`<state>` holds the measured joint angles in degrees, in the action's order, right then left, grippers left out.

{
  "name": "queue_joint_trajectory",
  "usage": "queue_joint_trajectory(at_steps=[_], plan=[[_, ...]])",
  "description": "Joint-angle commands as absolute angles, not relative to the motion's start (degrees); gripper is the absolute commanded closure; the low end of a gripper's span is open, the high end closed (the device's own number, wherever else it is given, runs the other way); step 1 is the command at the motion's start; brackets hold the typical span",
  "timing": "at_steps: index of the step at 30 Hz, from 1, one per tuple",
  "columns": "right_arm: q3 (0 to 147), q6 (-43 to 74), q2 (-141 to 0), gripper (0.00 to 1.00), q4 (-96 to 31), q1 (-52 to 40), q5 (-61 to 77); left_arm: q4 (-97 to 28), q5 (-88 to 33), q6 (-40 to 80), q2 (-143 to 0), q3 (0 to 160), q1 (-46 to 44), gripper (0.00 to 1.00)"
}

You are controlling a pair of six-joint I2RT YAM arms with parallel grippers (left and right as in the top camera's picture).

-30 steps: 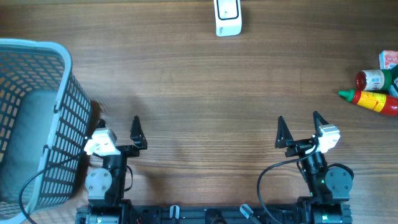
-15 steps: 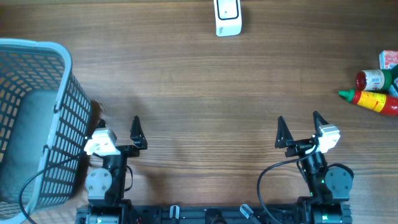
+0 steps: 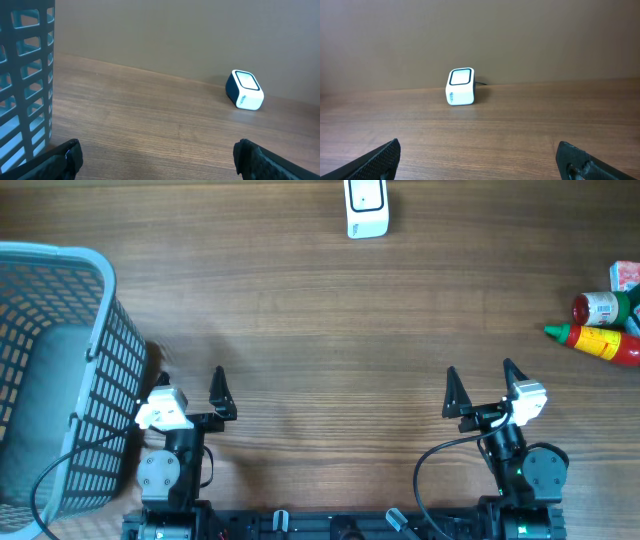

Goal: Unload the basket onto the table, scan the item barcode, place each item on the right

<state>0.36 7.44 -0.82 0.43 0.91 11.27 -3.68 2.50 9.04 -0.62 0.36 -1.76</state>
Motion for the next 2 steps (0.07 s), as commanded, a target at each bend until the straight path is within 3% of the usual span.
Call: queue_joint_trajectory(at_steps=[1, 2], plan=[[0.3, 6.83, -0.27, 0.0, 0.73, 0.6, 10.33, -3.95, 3.09, 7.9, -0.38, 0.34, -1.48, 0.0], [0.3, 6.83, -0.25, 0.0, 0.73, 0.6, 10.33, -3.95, 3.09, 7.88, -0.38, 0.34, -1.48, 0.0]])
